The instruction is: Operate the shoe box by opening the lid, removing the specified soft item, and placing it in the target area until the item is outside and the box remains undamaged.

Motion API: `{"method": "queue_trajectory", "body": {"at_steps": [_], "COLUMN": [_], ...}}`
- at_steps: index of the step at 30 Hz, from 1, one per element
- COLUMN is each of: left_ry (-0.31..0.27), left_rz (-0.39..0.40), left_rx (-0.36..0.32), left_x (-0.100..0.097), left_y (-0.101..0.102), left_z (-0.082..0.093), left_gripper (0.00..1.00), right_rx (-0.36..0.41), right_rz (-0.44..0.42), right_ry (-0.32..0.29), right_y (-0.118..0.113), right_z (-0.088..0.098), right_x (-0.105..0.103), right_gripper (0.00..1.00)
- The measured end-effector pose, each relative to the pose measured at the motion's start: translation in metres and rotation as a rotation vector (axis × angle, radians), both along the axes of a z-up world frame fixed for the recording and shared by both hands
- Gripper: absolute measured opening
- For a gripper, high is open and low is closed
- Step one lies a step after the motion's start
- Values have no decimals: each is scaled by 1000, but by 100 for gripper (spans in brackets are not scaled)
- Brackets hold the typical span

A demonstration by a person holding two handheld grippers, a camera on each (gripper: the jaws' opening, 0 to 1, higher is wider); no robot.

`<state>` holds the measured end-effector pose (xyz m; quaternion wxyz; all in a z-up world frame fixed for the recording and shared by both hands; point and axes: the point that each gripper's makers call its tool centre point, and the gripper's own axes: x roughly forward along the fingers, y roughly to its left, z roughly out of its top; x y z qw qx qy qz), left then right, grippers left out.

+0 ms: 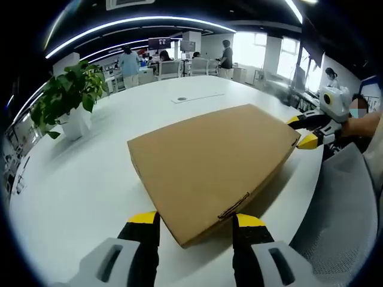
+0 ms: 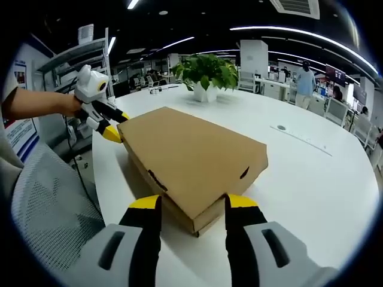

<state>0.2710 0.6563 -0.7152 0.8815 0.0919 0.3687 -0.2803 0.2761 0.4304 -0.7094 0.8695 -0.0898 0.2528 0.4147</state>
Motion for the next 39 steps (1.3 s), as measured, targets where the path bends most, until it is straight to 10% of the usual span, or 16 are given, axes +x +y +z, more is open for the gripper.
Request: {"method": "queue_trajectory", "body": {"at_steps": [39], "left_ry": [-27], "left_rz": [25], "left_rx": [-40], "left_x": [-6], "left_y": [7], "left_z": [28], "left_gripper": [54], "right_rx": [32], "right_rz": [69], "right_ry": [-76], "right_y": [12], "right_z": [26], "right_x": [-10], "right_gripper": [44]}}
